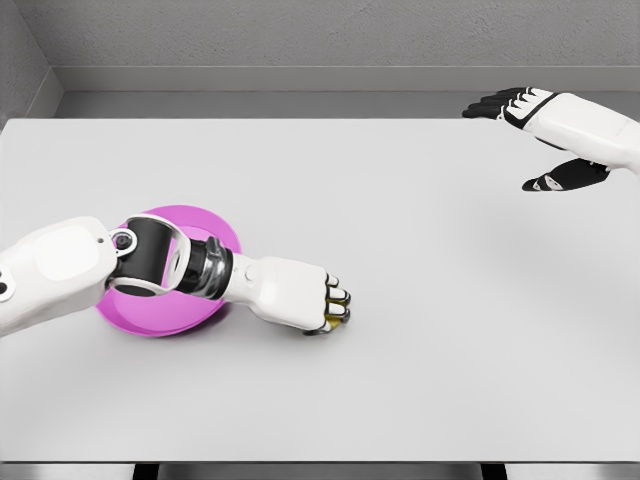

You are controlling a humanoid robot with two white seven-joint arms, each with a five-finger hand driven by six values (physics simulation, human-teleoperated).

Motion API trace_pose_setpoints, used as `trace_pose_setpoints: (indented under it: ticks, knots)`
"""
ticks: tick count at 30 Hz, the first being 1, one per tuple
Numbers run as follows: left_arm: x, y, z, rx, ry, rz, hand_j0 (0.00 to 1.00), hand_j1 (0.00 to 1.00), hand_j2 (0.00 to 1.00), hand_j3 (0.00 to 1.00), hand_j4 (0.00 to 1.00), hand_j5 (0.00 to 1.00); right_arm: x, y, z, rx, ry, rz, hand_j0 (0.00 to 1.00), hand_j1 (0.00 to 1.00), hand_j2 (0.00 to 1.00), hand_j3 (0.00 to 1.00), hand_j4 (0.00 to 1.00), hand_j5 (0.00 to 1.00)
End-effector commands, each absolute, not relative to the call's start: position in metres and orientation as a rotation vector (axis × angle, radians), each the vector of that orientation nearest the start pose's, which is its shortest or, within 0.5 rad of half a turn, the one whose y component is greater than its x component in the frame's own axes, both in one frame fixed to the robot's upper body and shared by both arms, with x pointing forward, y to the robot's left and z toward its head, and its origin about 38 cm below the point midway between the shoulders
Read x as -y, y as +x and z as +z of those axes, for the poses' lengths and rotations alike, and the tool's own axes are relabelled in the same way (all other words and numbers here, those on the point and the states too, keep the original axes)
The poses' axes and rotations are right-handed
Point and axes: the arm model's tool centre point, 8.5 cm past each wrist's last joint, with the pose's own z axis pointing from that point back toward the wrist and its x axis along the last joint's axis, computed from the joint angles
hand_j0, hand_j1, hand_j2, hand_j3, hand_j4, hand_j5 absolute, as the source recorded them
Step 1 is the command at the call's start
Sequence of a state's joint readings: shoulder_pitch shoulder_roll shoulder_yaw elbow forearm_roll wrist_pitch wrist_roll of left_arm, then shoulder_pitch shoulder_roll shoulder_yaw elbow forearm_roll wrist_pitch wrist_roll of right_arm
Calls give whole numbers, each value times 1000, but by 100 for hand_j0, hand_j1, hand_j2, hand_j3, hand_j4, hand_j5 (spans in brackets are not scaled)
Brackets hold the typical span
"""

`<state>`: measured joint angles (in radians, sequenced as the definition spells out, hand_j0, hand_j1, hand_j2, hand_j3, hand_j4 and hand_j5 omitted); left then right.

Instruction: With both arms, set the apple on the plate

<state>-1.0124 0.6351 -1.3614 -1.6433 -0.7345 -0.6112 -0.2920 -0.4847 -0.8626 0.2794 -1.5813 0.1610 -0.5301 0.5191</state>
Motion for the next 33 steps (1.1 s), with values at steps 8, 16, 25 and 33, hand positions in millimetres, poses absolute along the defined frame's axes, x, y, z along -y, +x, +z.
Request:
trace_pose_setpoints:
  ticks: [8,16,25,33]
  knots:
    - [-114,370,171,-1416,-163,2672,0,0,0,0,0,0,341,414,290,1709,-454,1742,100,100,100,100,100,100]
    - [-140,381,188,-1569,-158,2727,0,0,0,0,0,0,341,414,290,1710,-455,1741,100,100,100,100,100,100]
    - [-223,403,223,-1663,-413,2836,1,1,1,1,1,1,341,414,291,1712,-456,1740,100,100,100,100,100,100]
    - [-238,414,221,-1590,-508,2883,2,2,2,2,2,2,341,414,291,1711,-457,1741,100,100,100,100,100,100]
